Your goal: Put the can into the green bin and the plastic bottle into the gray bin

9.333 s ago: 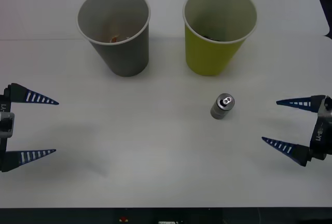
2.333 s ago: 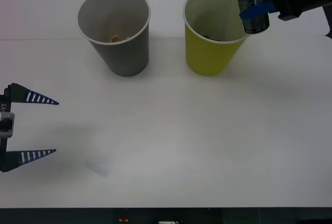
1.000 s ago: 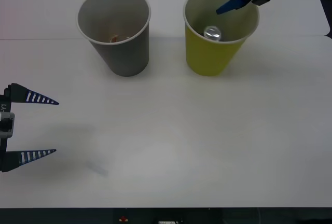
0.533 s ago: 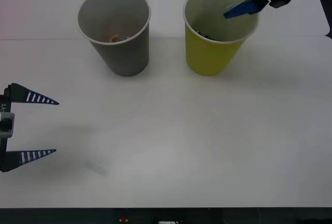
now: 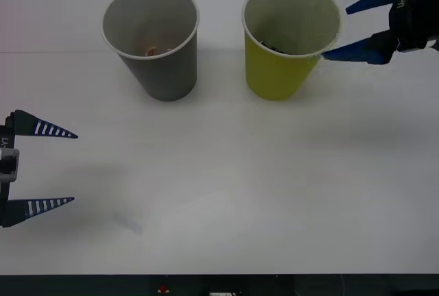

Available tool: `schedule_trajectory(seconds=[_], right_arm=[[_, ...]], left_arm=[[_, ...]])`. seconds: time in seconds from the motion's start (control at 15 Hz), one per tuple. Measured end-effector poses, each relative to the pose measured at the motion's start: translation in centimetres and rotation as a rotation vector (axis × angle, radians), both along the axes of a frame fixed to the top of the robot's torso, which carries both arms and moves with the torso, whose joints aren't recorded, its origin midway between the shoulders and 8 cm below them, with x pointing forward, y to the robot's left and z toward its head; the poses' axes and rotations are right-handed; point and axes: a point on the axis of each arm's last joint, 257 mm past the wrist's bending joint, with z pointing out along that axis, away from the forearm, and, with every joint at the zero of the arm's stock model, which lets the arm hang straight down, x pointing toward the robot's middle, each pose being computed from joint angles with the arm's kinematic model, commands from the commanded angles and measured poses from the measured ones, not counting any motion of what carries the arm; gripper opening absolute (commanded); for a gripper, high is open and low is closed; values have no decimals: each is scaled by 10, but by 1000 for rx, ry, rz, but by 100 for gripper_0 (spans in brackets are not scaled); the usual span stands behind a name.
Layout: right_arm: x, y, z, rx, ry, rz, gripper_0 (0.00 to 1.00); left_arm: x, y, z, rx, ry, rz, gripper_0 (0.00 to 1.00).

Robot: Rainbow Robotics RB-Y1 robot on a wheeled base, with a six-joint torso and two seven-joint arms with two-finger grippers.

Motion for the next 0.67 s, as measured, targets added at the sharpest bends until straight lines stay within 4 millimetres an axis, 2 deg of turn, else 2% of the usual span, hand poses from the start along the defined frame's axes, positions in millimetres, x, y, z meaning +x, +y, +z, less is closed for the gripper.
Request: schedule_trajectory(seconds=[0.67], right_arm=[[-60, -46, -58, -46, -121, 221, 100]], left_arm=[[0, 0, 0, 0, 0, 0, 100]])
